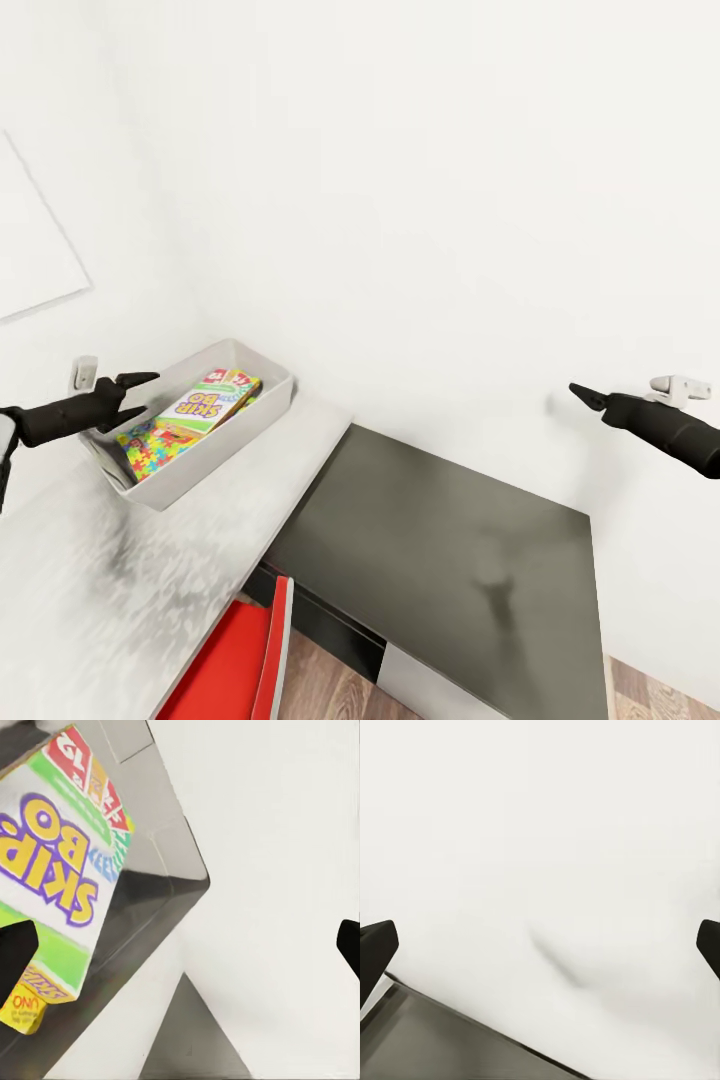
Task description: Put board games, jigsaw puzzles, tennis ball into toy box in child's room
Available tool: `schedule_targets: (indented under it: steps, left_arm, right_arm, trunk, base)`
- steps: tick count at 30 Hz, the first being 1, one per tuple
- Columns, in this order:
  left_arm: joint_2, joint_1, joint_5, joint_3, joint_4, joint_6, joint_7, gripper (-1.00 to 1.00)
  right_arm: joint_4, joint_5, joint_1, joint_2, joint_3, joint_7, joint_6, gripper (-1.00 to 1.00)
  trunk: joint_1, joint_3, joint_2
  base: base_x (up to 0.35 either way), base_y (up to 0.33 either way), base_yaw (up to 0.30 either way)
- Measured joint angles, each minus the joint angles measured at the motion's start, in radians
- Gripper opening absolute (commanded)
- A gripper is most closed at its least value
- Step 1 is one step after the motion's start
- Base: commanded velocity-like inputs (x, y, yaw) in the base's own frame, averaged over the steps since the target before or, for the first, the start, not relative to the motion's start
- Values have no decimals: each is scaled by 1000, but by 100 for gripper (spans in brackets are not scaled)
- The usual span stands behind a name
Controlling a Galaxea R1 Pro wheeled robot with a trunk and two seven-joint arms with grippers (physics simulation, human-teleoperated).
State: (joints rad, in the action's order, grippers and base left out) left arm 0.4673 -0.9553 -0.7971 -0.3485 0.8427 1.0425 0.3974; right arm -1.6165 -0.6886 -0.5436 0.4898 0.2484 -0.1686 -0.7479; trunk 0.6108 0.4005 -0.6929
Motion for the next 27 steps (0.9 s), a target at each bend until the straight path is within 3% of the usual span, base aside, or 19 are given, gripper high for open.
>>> schedule_targets:
  steps: [3, 6, 8, 15, 20, 21, 25, 27]
  left_arm:
    - [-21, 1, -14, 35, 60, 0, 0, 100]
    - [-27, 33, -119, 53, 166, 0, 0, 100]
    - [-26, 70, -167, 57, 252, 0, 0, 100]
    - [-25, 119, -218, 61, 417, 0, -2, 100]
    - [-34, 151, -229, 64, 509, 0, -1, 100]
    - [-54, 177, -247, 65, 575, 0, -2, 100]
    - [-75, 206, -276, 66, 639, 0, -12, 100]
    - [-132, 213, -291, 94, 681, 1, -45, 100]
  right_arm:
    - [0, 0, 0, -1, -1, -1, 2, 100]
    - [0, 0, 0, -4, -15, -1, 4, 100]
    - [0, 0, 0, -4, -23, -1, 4, 100]
    - [0, 0, 0, -5, -33, 0, 5, 100]
    - [0, 0, 0, -6, -32, 1, 5, 100]
    - [0, 0, 0, -5, -34, 0, 4, 100]
    - [0, 0, 0, -3, -34, 0, 4, 100]
    - [0, 0, 0, 1, -25, 0, 2, 100]
  trunk:
    - [0, 0, 0]
    - [0, 0, 0]
    - [0, 0, 0]
    - [0, 0, 0]
    - [0, 0, 0]
    - [0, 0, 0]
    - [0, 0, 0]
    - [1, 0, 0]
  base:
    - [0, 0, 0]
    - [0, 0, 0]
    - [0, 0, 0]
    - [0, 0, 0]
    - [-44, 0, 0]
    - [-218, 0, 0]
    - [-273, 0, 0]
    - [-190, 0, -41]
